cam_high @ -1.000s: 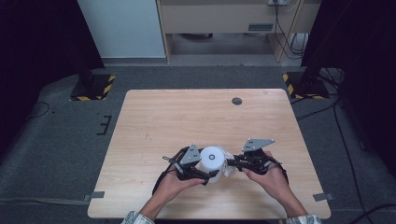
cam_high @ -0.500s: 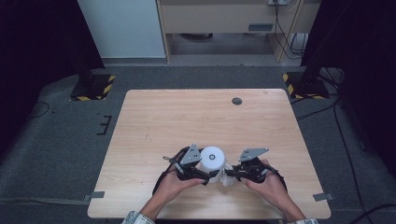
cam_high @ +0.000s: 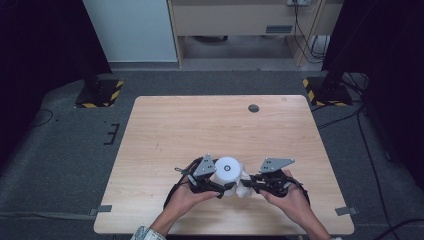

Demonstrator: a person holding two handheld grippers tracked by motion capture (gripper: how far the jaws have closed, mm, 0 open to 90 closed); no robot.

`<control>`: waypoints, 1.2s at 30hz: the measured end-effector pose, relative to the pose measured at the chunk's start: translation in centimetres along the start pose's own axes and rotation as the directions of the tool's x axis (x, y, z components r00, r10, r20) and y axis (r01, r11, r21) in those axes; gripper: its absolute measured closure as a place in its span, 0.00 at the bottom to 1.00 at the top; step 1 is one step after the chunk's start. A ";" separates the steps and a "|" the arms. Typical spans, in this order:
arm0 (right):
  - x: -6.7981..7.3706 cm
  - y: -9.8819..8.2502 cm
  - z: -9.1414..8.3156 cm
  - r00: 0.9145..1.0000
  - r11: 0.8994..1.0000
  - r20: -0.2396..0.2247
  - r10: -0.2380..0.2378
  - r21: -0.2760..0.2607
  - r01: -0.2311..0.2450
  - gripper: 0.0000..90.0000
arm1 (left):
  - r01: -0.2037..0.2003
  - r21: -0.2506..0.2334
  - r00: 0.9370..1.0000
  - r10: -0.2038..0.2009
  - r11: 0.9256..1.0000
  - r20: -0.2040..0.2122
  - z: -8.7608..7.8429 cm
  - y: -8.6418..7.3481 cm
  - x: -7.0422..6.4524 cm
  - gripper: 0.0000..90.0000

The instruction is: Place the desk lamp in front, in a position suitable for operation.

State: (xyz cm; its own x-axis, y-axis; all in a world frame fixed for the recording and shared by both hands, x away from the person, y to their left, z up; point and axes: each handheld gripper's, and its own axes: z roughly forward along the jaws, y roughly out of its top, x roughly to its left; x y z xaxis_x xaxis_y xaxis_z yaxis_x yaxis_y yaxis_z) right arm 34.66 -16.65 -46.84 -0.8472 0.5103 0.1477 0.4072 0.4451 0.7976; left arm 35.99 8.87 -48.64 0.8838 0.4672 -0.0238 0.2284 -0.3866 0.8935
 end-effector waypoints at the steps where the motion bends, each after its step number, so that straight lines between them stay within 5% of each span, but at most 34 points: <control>1: -0.3 0.2 0.0 1.000 1.000 0.006 0.002 -0.003 -0.002 0.87 | 0.001 0.000 1.000 -0.001 1.000 -0.001 0.0 0.0 0.0 0.09; 15: -1.9 -0.8 1.9 0.999 0.998 0.023 0.035 0.045 -0.036 0.87 | -0.001 0.001 1.000 0.001 1.000 -0.001 0.0 0.0 0.0 0.09; 26: -0.3 -1.5 1.9 1.000 0.997 0.018 -0.003 0.078 0.002 0.87 | -0.002 0.006 1.000 0.002 1.000 0.000 0.0 0.1 0.0 0.09; 36: 1.3 -0.9 0.6 0.999 0.999 0.008 -0.032 0.034 0.031 0.87 | -0.001 0.006 1.000 0.001 1.000 -0.003 0.0 0.1 0.0 0.09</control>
State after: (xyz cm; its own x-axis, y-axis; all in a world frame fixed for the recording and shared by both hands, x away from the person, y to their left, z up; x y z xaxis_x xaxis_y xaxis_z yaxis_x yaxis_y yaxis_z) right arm 33.44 -15.98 -47.67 -0.8570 0.5017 0.1180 0.3918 0.4854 0.7815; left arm 35.98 8.80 -48.61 0.8828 0.4692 -0.0218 0.2301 -0.3915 0.8910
